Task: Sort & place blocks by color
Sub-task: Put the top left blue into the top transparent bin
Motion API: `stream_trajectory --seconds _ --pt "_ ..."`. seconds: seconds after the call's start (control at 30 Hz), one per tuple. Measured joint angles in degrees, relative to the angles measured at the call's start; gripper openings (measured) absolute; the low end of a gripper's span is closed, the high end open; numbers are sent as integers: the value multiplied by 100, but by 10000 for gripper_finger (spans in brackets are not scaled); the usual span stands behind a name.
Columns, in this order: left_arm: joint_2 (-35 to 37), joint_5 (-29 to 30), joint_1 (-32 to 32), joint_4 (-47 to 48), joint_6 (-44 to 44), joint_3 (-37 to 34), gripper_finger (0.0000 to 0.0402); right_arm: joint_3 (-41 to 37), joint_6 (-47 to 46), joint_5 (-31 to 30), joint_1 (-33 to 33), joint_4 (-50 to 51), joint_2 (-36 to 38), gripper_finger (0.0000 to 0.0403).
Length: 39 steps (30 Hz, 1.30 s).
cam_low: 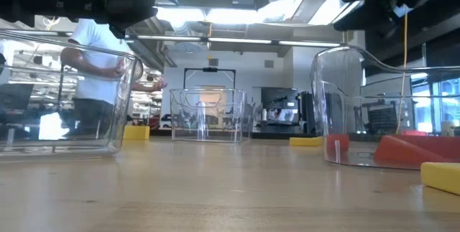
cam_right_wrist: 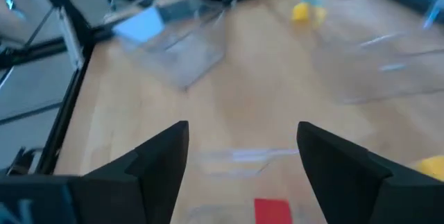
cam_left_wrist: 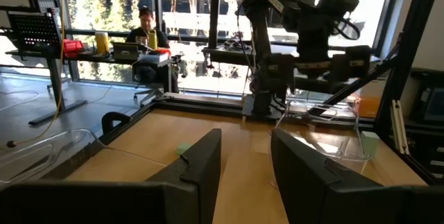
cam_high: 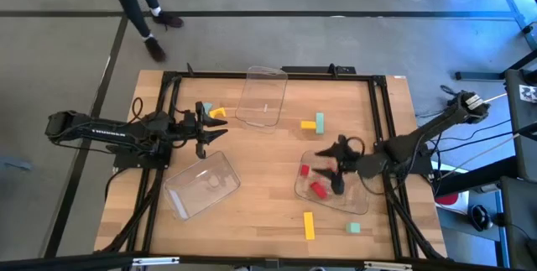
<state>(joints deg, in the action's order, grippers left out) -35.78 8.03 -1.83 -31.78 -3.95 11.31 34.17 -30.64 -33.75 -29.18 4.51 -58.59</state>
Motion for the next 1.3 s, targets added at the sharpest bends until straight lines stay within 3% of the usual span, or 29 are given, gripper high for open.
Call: stream_trajectory --seconds 0.27,0.5,0.67,0.8,1.0,1.17,1.3 --pt "-2 0 0 18 -2 0 119 2 1338 1004 1262 255 1106 270" --pt "-1 0 0 246 -4 0 119 1 2654 2337 2676 262 1535 270" --pt "-2 2 0 374 0 0 119 2 2774 2934 3539 225 1594 270" --pt "1 2 -2 262 15 0 119 1 2786 2931 3729 125 1559 270" --pt "27 2 -22 101 881 0 119 0 2641 2932 3728 -269 1382 270" --pt "32 -18 -236 27 716 238 119 1 2531 2932 3728 -305 1007 270" --pt "25 -362 -418 497 619 445 119 0 2521 2932 3728 -301 524 270"
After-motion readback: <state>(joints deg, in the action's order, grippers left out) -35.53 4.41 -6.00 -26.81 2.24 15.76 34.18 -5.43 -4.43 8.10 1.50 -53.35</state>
